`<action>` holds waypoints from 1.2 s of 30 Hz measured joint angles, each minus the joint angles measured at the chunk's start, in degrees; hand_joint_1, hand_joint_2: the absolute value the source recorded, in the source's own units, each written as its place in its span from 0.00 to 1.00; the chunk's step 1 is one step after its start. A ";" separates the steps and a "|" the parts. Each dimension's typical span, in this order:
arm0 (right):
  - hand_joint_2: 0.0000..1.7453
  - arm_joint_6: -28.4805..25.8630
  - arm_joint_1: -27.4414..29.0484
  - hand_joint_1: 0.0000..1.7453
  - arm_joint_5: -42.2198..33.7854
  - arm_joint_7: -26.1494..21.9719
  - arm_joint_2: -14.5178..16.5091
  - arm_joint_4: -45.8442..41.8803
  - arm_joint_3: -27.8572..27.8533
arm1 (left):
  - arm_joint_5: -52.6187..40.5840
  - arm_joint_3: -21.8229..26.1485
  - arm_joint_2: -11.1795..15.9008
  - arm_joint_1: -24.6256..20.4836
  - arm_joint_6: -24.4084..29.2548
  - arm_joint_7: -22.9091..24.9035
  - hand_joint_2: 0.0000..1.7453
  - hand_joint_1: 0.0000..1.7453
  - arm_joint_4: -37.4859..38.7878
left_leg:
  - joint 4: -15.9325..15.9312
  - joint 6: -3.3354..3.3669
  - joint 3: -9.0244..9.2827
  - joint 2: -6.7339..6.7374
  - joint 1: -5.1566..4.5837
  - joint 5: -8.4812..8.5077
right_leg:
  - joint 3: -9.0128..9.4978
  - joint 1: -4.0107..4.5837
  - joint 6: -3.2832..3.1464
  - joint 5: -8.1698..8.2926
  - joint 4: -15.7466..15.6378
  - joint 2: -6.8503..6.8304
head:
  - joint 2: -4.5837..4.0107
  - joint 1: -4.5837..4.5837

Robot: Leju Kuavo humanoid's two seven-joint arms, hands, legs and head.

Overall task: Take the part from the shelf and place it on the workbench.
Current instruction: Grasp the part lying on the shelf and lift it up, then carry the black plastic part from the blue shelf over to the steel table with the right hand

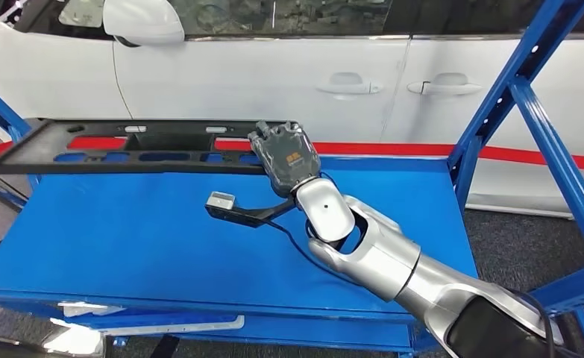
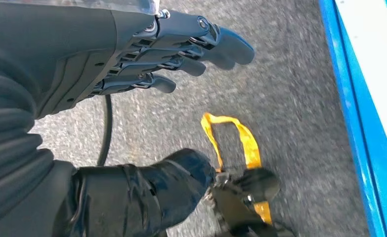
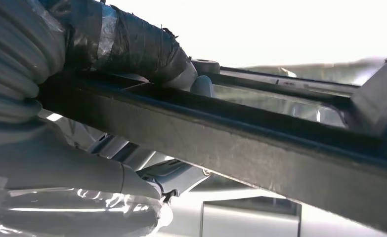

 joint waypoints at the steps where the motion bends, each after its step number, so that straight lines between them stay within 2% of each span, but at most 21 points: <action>1: 1.00 -0.72 0.16 1.00 0.57 -0.08 -0.01 -0.43 -0.09 | 0.17 0.00 0.00 0.02 0.01 0.16 1.00 0.00 0.00 | 3.83 -0.37 -1.70 0.01 0.26 -1.67 | -0.02 -0.03 -0.02 0.02 0.02 -0.02 | 0.00 -0.04; 3: 1.00 -1.91 0.61 1.00 1.58 -0.21 -0.03 -1.26 -0.28 | 0.43 0.00 0.00 0.16 0.01 0.58 1.00 0.00 0.00 | 7.99 -0.77 -3.55 0.01 0.63 -2.67 | -0.04 -0.12 -0.03 0.03 0.07 -0.03 | 0.00 -0.04; 4: 1.00 -2.33 0.81 1.00 2.01 -0.25 -0.05 -1.70 -0.39 | 0.46 0.00 -0.01 0.21 0.01 0.72 1.00 0.00 0.00 | 6.81 -0.81 -2.93 0.01 0.74 -1.58 | -0.04 -0.17 -0.02 0.03 0.10 -0.03 | 0.00 -0.04; 6: 1.00 -2.95 1.03 1.00 2.71 -0.39 -0.08 -2.70 -0.74 | 0.47 0.00 -0.04 0.15 0.01 0.85 1.00 0.00 0.00 | -0.70 -0.66 0.80 0.01 0.86 2.01 | 0.00 -0.26 0.07 0.06 0.11 0.00 | 0.00 -0.03; 8: 1.00 -3.43 1.07 1.00 3.09 -0.56 -0.10 -3.56 -1.12 | 0.47 -0.01 -0.07 0.00 0.01 0.87 1.00 0.00 0.00 | -7.19 -0.17 4.09 -0.05 0.59 4.06 | -0.07 -0.21 0.58 0.25 -0.07 0.09 | 0.00 -0.01; 9: 1.00 -3.61 1.08 1.00 3.18 -0.65 -0.10 -3.88 -1.23 | 0.47 -0.01 -0.07 -0.05 0.01 0.88 1.00 0.00 0.00 | -8.63 0.14 4.74 -0.09 0.40 4.29 | -0.14 -0.18 0.95 0.40 -0.19 0.12 | 0.00 -0.01; 12: 1.00 -3.79 1.12 1.00 3.23 -0.74 -0.19 -4.53 -1.34 | 0.49 -0.02 -0.08 0.05 0.03 0.93 1.00 0.00 0.00 | -8.96 1.22 4.61 -0.10 0.26 4.83 | -0.23 -0.20 2.10 0.70 -0.61 0.15 | 0.00 0.04; 14: 1.00 -3.79 1.15 1.00 3.26 -0.78 -0.33 -4.88 -1.47 | 0.49 -0.02 -0.15 0.01 0.03 0.93 1.00 0.00 0.00 | -9.74 2.15 4.54 0.06 0.39 5.58 | -1.15 -0.10 2.52 -1.35 1.42 0.05 | 0.00 0.19; 17: 1.00 -3.80 1.39 1.00 3.33 -0.84 -0.50 -5.22 -1.63 | 0.49 -0.02 -0.25 -0.07 0.03 0.94 1.00 0.00 0.00 | -9.93 2.97 3.83 0.21 0.13 6.25 | -4.99 0.17 2.28 -7.70 11.74 -0.08 | 0.00 0.42; 18: 1.00 -3.90 1.57 1.00 3.48 -0.84 -0.57 -5.29 -1.64 | 0.50 -0.02 -0.27 -0.04 0.03 0.97 1.00 0.00 0.00 | -9.77 3.08 3.50 0.22 -0.03 6.36 | -5.79 0.28 2.18 -8.70 14.45 -0.08 | 0.00 0.43; 19: 1.00 -4.13 1.75 1.00 3.76 -0.84 -0.66 -5.38 -1.66 | 0.51 -0.02 -0.31 -0.02 0.02 1.02 1.00 0.00 0.00 | -9.54 3.16 3.15 0.21 -0.18 6.48 | -5.67 0.40 2.04 -8.62 15.25 -0.08 | 0.00 0.42; 20: 1.00 -4.47 1.89 1.00 4.15 -0.84 -0.76 -5.55 -1.69 | 0.56 -0.02 -0.33 -0.01 0.02 1.10 1.00 0.00 0.00 | -9.26 3.18 2.79 0.18 -0.30 6.57 | -4.48 0.50 1.85 -7.60 13.87 -0.08 | 0.00 0.43; 23: 1.00 -5.31 2.03 1.00 4.86 -0.89 -0.90 -6.58 -1.90 | 0.79 -0.02 -0.44 -0.05 0.05 1.40 1.00 0.00 0.00 | -8.12 2.99 1.70 0.12 -0.58 6.74 | 1.92 0.91 1.03 -3.96 3.43 -0.10 | 0.00 0.37; 25: 1.00 -5.41 2.07 1.00 4.83 -0.92 -0.88 -7.26 -2.15 | 0.95 -0.03 -0.51 -0.08 0.12 1.51 1.00 0.00 0.00 | -7.70 2.53 1.23 0.10 -0.67 7.06 | 3.43 1.18 0.78 -3.45 0.45 -0.15 | 0.00 0.39; 27: 1.00 -5.44 2.12 1.00 4.72 -0.91 -0.89 -7.62 -2.39 | 1.03 -0.04 -0.46 -0.06 0.21 1.55 1.00 0.00 0.01 | -7.73 1.88 1.03 0.06 -0.63 7.51 | 3.15 1.14 0.48 -2.77 0.16 -0.23 | 0.00 0.55; 29: 1.00 -5.43 2.15 1.00 4.66 -0.91 -0.87 -7.85 -2.53 | 1.06 -0.06 -0.51 -0.02 0.22 1.55 1.00 0.00 0.03 | -6.36 1.08 0.17 0.05 -0.48 5.93 | 2.65 0.81 -0.10 -1.91 -0.22 -0.36 | 0.00 0.50; 30: 1.00 -5.41 2.16 1.00 4.69 -0.92 -0.86 -7.95 -2.57 | 1.07 -0.08 -0.55 -0.03 0.21 1.55 1.00 0.00 0.04 | -4.19 0.63 -0.74 0.06 -0.31 3.94 | 2.26 0.61 -0.34 -1.44 -0.41 -0.43 | 0.00 0.46; 33: 1.00 -5.35 2.27 1.00 4.87 -0.91 -0.86 -8.11 -2.59 | 1.10 -0.11 -0.66 -0.06 0.15 1.56 1.00 0.00 0.04 | 6.21 -0.52 -3.92 0.07 0.35 -2.64 | 0.71 0.55 -0.55 -0.29 -0.37 -0.49 | 0.00 0.26; 34: 1.00 -5.33 2.33 1.00 4.88 -0.88 -0.87 -8.11 -2.59 | 1.13 -0.12 -0.67 -0.05 0.13 1.56 1.00 0.00 0.04 | 8.32 -0.71 -4.10 0.08 0.52 -3.30 | 0.15 0.53 -0.49 0.10 -0.33 -0.50 | 0.00 0.25; 35: 1.00 -5.30 2.37 1.00 4.88 -0.84 -0.89 -8.16 -2.59 | 1.15 -0.13 -0.67 -0.04 0.10 1.55 1.00 0.00 0.04 | 8.43 -0.79 -3.30 0.08 0.64 -2.84 | -0.41 0.51 -0.39 0.48 -0.27 -0.50 | 0.00 0.25; 36: 1.00 -5.21 2.39 1.00 4.83 -0.79 -0.91 -8.28 -2.61 | 1.16 -0.13 -0.68 -0.05 0.08 1.55 1.00 0.00 0.04 | 6.36 -0.77 -1.36 0.08 0.72 -1.57 | -0.91 0.49 -0.27 0.84 -0.21 -0.49 | 0.00 0.24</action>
